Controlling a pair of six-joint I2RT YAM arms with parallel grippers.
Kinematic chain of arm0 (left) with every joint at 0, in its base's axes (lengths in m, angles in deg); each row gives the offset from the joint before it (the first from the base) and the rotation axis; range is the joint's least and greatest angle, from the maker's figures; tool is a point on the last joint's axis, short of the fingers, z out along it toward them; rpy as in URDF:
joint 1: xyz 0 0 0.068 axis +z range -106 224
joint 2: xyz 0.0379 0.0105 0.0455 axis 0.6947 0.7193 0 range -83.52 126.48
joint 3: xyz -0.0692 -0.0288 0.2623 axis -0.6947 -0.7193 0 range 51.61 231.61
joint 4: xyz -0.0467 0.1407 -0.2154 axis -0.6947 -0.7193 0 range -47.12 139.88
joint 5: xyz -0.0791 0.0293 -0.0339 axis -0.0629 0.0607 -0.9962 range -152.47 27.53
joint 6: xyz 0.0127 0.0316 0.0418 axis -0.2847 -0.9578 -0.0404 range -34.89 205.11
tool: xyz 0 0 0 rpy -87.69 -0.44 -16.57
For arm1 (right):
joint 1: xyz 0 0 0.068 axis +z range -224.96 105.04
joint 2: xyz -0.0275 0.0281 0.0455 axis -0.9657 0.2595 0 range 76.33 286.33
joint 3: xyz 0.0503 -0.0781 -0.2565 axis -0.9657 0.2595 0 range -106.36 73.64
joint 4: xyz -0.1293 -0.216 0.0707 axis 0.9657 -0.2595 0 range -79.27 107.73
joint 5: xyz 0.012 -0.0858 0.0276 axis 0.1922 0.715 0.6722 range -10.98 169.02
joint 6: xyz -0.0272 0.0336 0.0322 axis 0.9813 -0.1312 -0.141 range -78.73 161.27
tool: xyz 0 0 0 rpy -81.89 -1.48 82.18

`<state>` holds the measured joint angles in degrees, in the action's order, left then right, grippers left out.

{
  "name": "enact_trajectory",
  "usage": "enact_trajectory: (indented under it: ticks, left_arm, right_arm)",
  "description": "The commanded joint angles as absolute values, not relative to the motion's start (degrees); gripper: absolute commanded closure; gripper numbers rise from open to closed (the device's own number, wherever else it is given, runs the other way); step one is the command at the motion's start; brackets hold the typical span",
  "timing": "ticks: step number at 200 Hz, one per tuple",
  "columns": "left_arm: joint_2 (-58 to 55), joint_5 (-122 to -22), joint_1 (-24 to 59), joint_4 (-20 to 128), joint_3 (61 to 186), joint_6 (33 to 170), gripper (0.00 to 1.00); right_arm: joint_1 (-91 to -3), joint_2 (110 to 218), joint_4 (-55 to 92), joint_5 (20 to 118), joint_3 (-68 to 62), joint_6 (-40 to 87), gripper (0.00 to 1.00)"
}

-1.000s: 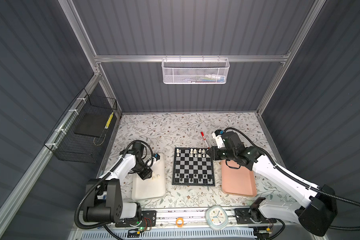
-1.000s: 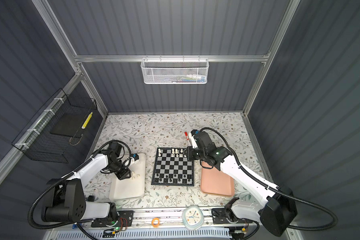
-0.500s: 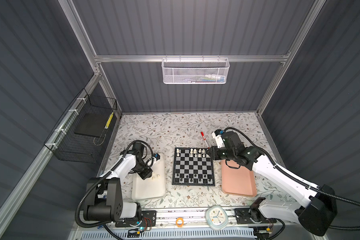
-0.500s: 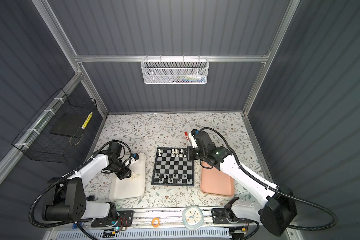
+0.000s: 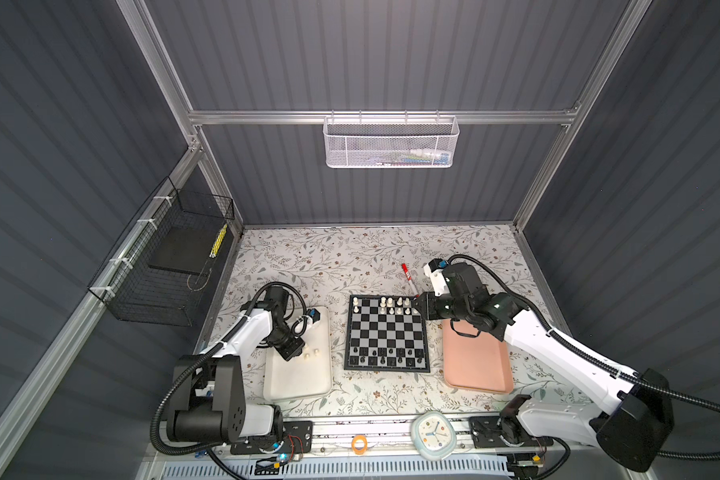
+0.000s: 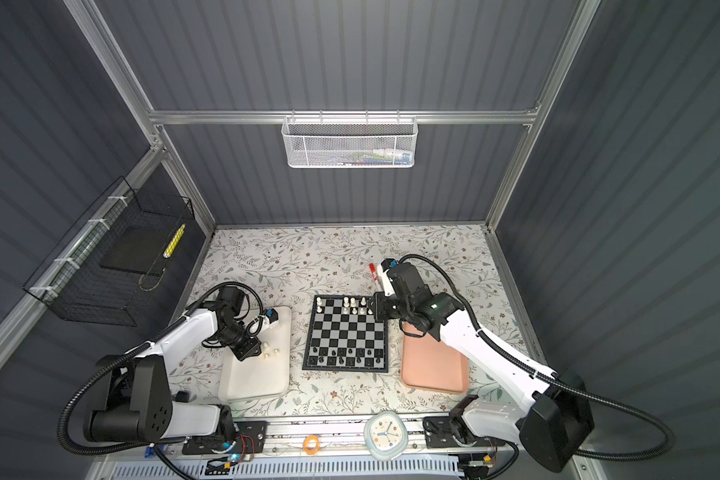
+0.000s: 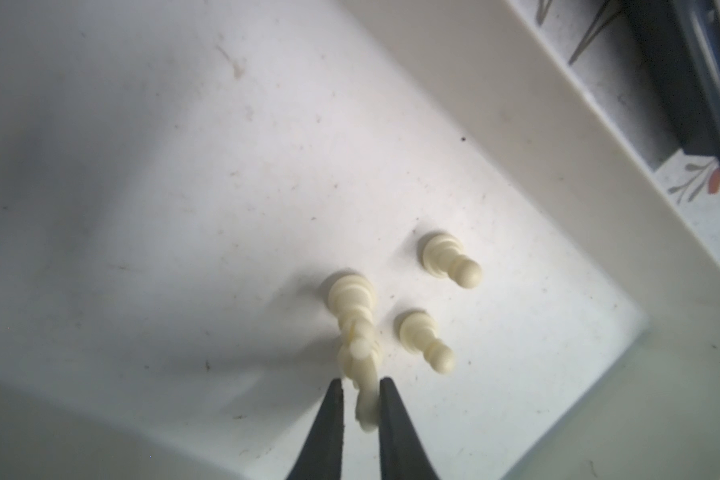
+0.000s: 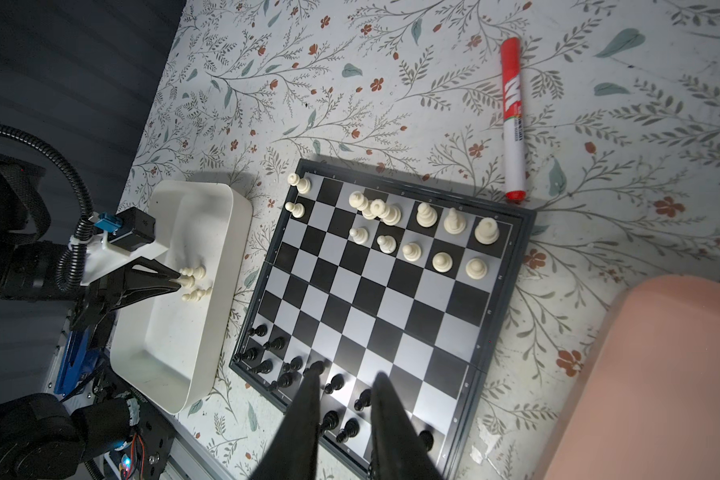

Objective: Set up the chess pieces on the board
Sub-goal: 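Close the left gripper on the white pawn, then lift the white pawn and carry it with the left gripper over the board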

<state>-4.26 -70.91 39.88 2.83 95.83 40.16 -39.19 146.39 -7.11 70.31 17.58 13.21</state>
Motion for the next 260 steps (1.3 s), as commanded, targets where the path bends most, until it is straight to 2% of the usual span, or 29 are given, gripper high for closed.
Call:
enact_trajectory:
  ticks: [1,51,111,170,226,260]
  left_arm:
    - [-5.0,-70.6,40.2,2.1,95.2,39.1,0.89]
    - [-6.3,-69.6,40.2,1.1,95.3,38.7,1.0]
    - [-8.3,-66.6,40.2,-4.3,99.0,37.7,1.0]
    - [-8.8,-67.5,39.6,-11.0,109.0,39.9,1.0]
    - [-6.0,-63.7,28.9,-11.0,117.3,45.0,0.99]
    - [-0.1,-65.2,25.1,-10.8,125.0,47.2,0.99]
  right_arm:
    - [-39.4,146.7,-6.7,69.8,18.6,13.2,0.75]
    - [-39.4,146.7,-6.3,69.6,18.9,13.1,0.75]
    - [-39.4,147.3,-6.0,69.4,18.7,13.3,0.75]
    - [-39.4,148.1,-5.0,68.7,18.7,13.5,0.75]
    - [-39.4,147.9,-4.9,68.8,18.9,13.8,0.75]
    - [-39.5,147.2,-5.4,69.2,19.2,13.8,0.75]
